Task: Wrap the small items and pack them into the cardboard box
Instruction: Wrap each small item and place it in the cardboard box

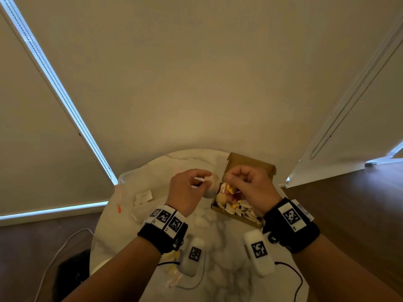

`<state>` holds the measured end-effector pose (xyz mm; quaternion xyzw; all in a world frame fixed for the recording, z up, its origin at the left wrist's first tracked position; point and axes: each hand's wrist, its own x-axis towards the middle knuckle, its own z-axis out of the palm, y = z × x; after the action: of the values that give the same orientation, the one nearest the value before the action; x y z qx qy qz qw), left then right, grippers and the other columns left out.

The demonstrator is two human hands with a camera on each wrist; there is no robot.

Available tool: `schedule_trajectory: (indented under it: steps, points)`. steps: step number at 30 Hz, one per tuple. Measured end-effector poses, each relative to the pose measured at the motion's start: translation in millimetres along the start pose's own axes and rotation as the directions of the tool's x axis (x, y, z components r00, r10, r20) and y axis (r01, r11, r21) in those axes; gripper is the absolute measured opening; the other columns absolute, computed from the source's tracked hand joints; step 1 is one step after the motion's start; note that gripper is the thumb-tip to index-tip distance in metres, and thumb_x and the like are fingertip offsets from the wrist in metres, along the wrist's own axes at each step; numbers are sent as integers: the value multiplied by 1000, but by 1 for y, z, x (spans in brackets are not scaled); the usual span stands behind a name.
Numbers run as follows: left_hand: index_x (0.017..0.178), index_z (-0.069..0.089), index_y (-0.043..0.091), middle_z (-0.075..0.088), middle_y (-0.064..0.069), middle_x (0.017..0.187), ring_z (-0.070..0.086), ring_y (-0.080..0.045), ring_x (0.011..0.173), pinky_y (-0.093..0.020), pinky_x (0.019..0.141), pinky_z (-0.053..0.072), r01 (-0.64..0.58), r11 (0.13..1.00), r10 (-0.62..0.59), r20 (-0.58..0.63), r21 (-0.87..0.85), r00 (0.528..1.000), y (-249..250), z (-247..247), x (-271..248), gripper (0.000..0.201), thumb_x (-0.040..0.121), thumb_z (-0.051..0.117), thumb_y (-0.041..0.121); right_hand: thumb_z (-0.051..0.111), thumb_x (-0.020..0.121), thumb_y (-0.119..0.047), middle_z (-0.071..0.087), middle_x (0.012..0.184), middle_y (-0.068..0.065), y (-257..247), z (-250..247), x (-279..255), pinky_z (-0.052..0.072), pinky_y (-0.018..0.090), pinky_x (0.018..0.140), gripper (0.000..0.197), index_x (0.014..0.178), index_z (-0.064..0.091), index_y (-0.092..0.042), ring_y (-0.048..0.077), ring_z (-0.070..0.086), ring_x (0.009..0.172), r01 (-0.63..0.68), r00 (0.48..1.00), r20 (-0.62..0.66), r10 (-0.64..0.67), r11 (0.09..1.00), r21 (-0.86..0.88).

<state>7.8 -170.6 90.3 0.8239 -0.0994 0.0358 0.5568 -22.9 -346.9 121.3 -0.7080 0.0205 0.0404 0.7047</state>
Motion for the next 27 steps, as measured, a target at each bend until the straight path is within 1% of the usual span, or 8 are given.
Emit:
schedule_trajectory:
  steps: [2,4,7,11,16,22,25,27]
  points:
    - [94,72,30,71,15,91,68,3,73,-13,65,51,42,994,-44,-16,-97,999,5,-1,2,27,78,76,10,57,93,-4,65,61,16,-1,6,-9,47,28,44,11,90,59,6,28,59,49,-21,999,33,20,1000,20]
    - [103,72,22,72,5,101,70,-2,77,-16,64,53,105,968,-111,-13,-228,994,11,-2,7,31,76,77,6,59,92,-4,67,65,20,4,12,-19,47,27,42,12,91,60,8,28,61,49,-38,997,65,37,999,5]
    - [107,71,19,70,-3,107,72,-8,81,-19,65,56,131,936,-141,-6,-326,990,16,-2,13,35,79,74,-1,60,90,-1,67,67,20,16,17,-28,48,27,41,10,92,62,8,27,62,49,-79,993,88,78,997,5]
    - [106,71,20,71,-12,104,72,-17,85,-27,70,59,150,905,-162,3,-399,987,16,-1,18,36,80,72,-4,61,89,1,68,70,22,27,17,-32,50,27,44,6,93,64,4,27,64,53,-84,993,81,82,996,16]
    - [110,70,14,72,-11,103,73,-19,86,-28,72,60,145,892,-150,21,-429,988,19,-2,23,35,81,70,-5,61,88,5,70,74,20,39,13,-35,52,28,51,8,92,67,0,26,67,60,-52,995,86,51,999,7]
    - [107,69,16,71,-12,102,72,-22,89,-31,73,60,154,881,-148,49,-447,988,23,-2,28,35,82,69,-8,60,86,11,73,81,18,49,12,-36,55,28,60,19,97,65,-3,26,69,68,-41,997,70,41,999,0]
    - [104,70,18,71,-10,101,71,-22,88,-31,73,60,156,872,-148,53,-465,987,24,-3,30,34,81,69,-8,64,83,11,73,80,19,51,10,-33,57,28,60,11,90,64,2,26,70,68,-78,997,17,77,995,67]
    - [102,70,19,71,-11,101,71,-23,88,-32,72,60,151,864,-147,48,-480,988,24,-3,30,35,81,70,-8,67,81,9,74,76,17,56,9,-30,57,28,60,9,84,68,0,24,70,66,-88,996,-26,90,994,71]
